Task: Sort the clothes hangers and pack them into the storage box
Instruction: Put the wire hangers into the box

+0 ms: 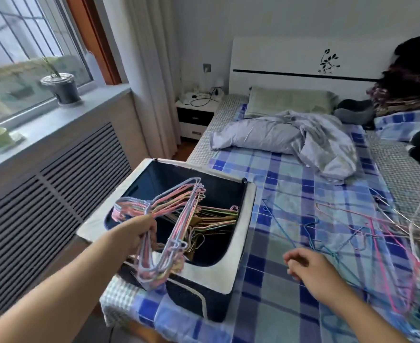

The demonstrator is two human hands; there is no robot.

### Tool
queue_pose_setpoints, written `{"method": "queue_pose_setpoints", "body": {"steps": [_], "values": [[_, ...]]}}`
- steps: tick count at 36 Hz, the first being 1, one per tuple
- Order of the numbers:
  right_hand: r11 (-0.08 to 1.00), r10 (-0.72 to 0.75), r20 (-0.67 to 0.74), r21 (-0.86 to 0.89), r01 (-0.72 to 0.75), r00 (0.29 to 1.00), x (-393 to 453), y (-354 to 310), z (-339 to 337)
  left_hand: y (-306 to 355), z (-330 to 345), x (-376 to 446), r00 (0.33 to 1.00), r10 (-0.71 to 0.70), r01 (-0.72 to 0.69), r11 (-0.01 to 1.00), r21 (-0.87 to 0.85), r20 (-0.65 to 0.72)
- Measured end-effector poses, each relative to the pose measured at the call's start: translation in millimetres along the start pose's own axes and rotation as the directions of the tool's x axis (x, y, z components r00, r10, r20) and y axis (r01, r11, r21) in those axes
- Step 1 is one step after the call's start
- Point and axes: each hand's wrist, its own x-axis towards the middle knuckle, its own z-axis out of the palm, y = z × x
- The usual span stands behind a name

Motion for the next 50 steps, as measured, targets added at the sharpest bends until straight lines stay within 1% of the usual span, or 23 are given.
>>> {"method": "queue_pose_setpoints", "body": {"steps": [3, 6, 9, 11, 13, 15, 16, 19, 23, 24, 26, 30, 32, 35, 38, 40, 43, 46, 50], "values": [[0.999, 0.041, -0.006, -0.015, -0.041, 0.999, 1, 18, 2, -3, 25, 4, 0.999, -0.035, 0.035, 0.999, -0.027, 0.019], [0.994, 0.107, -0.003, -0.037, -0.107, 0.994, 3, 39, 5, -5, 46, 0, 0.998, -0.019, 0.021, 0.999, -0.029, 0.055], [0.985, 0.165, -0.002, -0.058, -0.165, 0.986, 3, 61, 8, -6, 55, 5, 0.998, -0.027, 0.027, 1.0, -0.005, 0.05], [0.975, 0.212, 0.015, -0.065, -0.21, 0.977, 1, 73, 10, -13, 52, 18, 0.999, -0.05, 0.049, 0.997, 0.054, 0.02], [0.968, 0.243, 0.048, -0.083, -0.238, 0.969, -1, 80, 11, -27, 40, 43, 0.996, -0.091, 0.088, 0.987, 0.134, 0.015], [0.962, 0.258, 0.068, -0.107, -0.25, 0.964, 0, 84, 11, -42, 32, 75, 0.987, -0.147, 0.135, 0.979, 0.156, 0.065], [0.961, 0.265, 0.071, -0.106, -0.257, 0.962, 0, 85, 11, -42, 33, 71, 0.977, -0.191, 0.174, 0.971, 0.162, 0.091], [0.962, 0.265, 0.076, -0.089, -0.258, 0.961, 1, 80, 11, -28, 41, 39, 0.968, -0.226, 0.203, 0.96, 0.191, 0.11], [0.966, 0.259, 0.088, -0.049, -0.255, 0.962, 1, 67, 11, -25, 48, 38, 0.985, -0.162, 0.143, 0.958, 0.248, 0.057], [0.966, 0.258, 0.093, -0.053, -0.254, 0.962, 2, 65, 11, -26, 53, 40, 0.99, -0.141, 0.132, 0.96, 0.248, 0.019], [0.969, 0.246, 0.106, -0.056, -0.242, 0.963, 2, 60, 11, -28, 61, 42, 0.989, -0.086, 0.119, 0.946, 0.301, -0.121], [0.97, 0.239, 0.12, -0.083, -0.23, 0.964, 3, 55, 13, -41, 66, 55, 0.979, -0.02, 0.098, 0.919, 0.382, -0.204], [0.968, 0.243, 0.136, -0.097, -0.232, 0.96, 3, 55, 13, -51, 61, 75, 0.981, 0.001, 0.08, 0.909, 0.41, -0.195], [0.965, 0.254, 0.161, -0.108, -0.238, 0.954, 1, 54, 14, -60, 57, 95, 0.997, 0.013, 0.022, 0.908, 0.419, -0.081], [0.961, 0.268, 0.176, -0.117, -0.25, 0.947, -1, 54, 14, -57, 58, 76, 0.997, 0.083, -0.067, 0.867, 0.493, -0.01], [0.957, 0.281, 0.184, -0.124, -0.261, 0.942, -2, 56, 15, -51, 64, 51, 0.992, 0.128, -0.113, 0.824, 0.555, 0.012], [0.956, 0.286, 0.199, -0.132, -0.263, 0.937, -2, 59, 18, -50, 77, 38, 0.982, 0.173, -0.179, 0.754, 0.632, 0.073], [0.958, 0.279, 0.207, -0.119, -0.259, 0.937, -3, 58, 22, -51, 86, 31, 0.978, 0.189, -0.196, 0.714, 0.672, 0.084], [0.959, 0.277, 0.215, -0.118, -0.257, 0.936, -5, 54, 25, -49, 89, 29, 0.97, 0.239, -0.206, 0.715, 0.668, 0.043]]}}
